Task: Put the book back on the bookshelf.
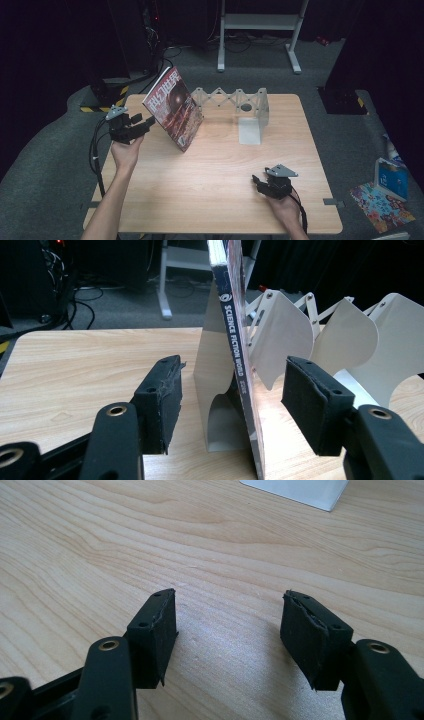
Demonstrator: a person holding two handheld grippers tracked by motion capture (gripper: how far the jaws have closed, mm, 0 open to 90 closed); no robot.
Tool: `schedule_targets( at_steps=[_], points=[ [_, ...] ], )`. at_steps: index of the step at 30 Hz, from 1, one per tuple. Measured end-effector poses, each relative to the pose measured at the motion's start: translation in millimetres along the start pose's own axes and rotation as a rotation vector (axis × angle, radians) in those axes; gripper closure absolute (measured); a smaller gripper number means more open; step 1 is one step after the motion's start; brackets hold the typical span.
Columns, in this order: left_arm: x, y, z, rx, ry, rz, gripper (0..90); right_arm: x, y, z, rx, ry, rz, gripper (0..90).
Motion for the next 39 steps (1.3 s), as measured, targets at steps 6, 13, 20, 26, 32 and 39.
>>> schedule_targets(
  at_steps=[6,13,20,26,32,39],
  points=[
    [-7.7,3.0,-0.9,0.003,0.012,-0.006,40.8,0.0,0.0,0.1,0.001,0.000,0.000,39.3],
    [-15.4,7.4,-5.4,0.031,0.018,-0.005,40.8,0.0,0.0,0.1,0.001,0.000,0.000,39.3],
    [-21.2,13.4,-9.2,0.043,0.029,-0.012,40.9,-0.1,0.0,0.4,0.004,0.001,0.001,39.3],
    [-24.4,18.8,-10.9,0.043,0.041,-0.010,40.9,-0.1,0.1,0.4,0.003,0.001,0.001,39.2],
    [-25.0,25.8,-13.5,0.054,0.044,-0.002,40.9,-0.1,0.1,0.5,0.004,0.001,0.001,39.3],
    [-26.5,31.4,-15.4,0.054,0.055,0.002,40.7,-0.1,0.1,0.5,0.004,0.002,0.000,39.3]
  ],
)
Point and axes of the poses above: each handheld gripper's, and its own axes: x roughly forward along the jaws, y roughly out of its underside, z roughly to its left, the point moved 3 cm from there along x, roughly forward along the jaws, and after that the axes turned 5 degrees about -x, right-handed, at the moved point
